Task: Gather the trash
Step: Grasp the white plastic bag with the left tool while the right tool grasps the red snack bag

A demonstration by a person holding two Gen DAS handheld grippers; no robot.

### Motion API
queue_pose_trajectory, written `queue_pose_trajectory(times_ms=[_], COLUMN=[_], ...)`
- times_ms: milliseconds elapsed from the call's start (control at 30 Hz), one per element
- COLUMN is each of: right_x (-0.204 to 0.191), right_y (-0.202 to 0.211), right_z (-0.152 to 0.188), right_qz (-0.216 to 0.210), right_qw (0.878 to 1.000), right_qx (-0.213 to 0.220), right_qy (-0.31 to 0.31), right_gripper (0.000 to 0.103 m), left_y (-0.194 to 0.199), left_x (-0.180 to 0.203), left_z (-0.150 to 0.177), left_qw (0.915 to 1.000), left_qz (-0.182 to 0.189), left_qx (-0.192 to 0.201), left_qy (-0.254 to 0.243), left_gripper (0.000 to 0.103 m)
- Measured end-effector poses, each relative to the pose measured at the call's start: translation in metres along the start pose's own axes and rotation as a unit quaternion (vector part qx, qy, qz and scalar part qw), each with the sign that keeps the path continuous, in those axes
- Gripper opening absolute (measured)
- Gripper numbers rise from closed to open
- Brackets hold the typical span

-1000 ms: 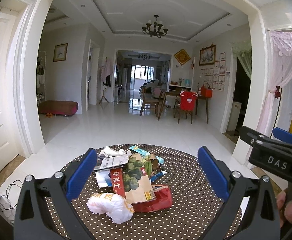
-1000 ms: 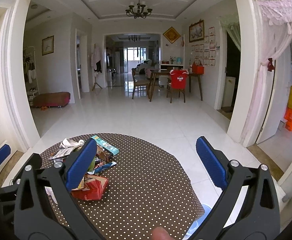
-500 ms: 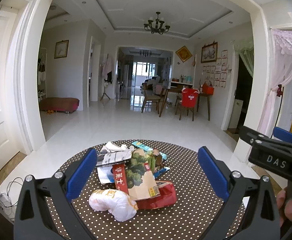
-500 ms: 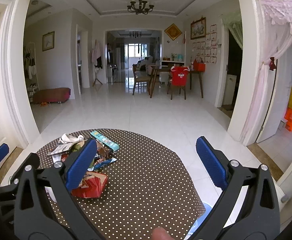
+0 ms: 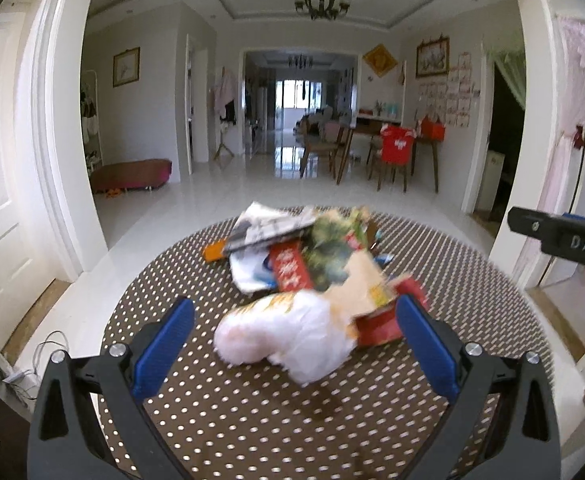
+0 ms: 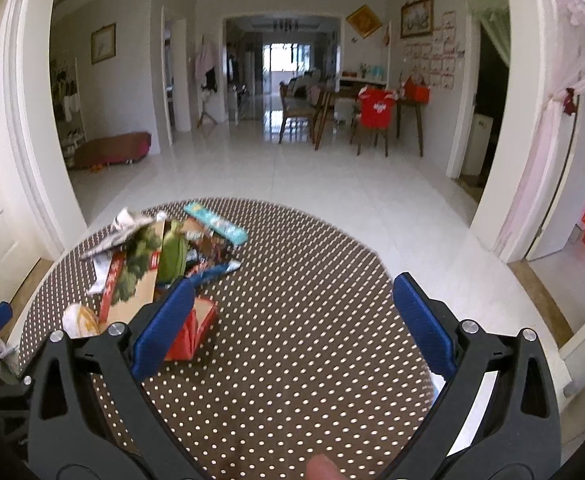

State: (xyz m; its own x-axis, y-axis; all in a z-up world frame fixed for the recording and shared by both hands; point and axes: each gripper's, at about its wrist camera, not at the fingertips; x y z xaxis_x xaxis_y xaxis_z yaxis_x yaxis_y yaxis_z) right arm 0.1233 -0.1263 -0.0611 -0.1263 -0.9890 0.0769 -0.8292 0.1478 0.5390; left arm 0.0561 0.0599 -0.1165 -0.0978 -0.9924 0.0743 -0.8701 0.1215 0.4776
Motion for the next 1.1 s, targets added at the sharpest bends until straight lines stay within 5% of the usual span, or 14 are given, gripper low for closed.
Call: queue_pose_trajectory(times_ms=[233,333,400,500,567,633,833,1100], right_x=[-0.023,-0.035,-0.042,-0.053,-0.060,-0.064,-0.051,0.022], right_y=[-0.041,-0.068,-0.089,-0.112,-0.120,-0.122,-0.099,-0.061], right_z=[0.014,0.025,0.032,0.035,0.035,0.034,0.033,0.034], right_qz=[-0.057,-0.105,-0.140,-0.189,-0.208,-0.259,-0.262,-0.224], right_qw=[0.997,0.989,0.980,0.967,0.962,0.950,0.953,0.965], right_qx=[-0.056,-0.100,-0.139,-0.168,-0.174,-0.177,-0.154,-0.123], right_qy=[0.020,0.031,0.023,0.014,0.017,0.002,-0.003,-0.052], right_gripper=[0.097,0.097,0.097,0.097,0.085,0.043,0.036,0.030], left_y=[-0.046,-0.066,-0.076,-0.078,-0.076,-0.073,-0.049,-0.012], left_x=[-0.022,-0.033,-0.039,-0.043,-0.043,-0.043,-0.040,-0.016], left_z=[-0.003,-0.002,0.000,0.000,0.001,0.002,0.009,0.013], left_qw=[0.9988,0.9966,0.9936,0.9935,0.9937,0.9941,0.9944,0.9953], left_qz=[-0.022,0.021,0.040,0.043,0.046,0.043,0.042,0.064], left_qx=[-0.041,-0.070,-0.088,-0.085,-0.084,-0.083,-0.071,-0.049], left_qy=[0.013,0.038,0.059,0.061,0.058,0.054,0.065,0.054], left_gripper=[0.099,0.097,0.063,0.055,0.050,0.046,0.038,0.036])
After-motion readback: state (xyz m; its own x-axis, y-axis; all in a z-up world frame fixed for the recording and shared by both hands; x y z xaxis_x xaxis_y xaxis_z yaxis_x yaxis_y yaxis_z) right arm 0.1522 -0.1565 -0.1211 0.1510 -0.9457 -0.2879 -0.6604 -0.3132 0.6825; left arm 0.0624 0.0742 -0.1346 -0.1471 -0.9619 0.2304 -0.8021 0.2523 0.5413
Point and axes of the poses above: each gripper's, at about its wrist camera, not at the fingertips, and y roughly against the way its jaws point, x to its right, z to its underside, and after that the axes turned 8 degrees about z, right-handed
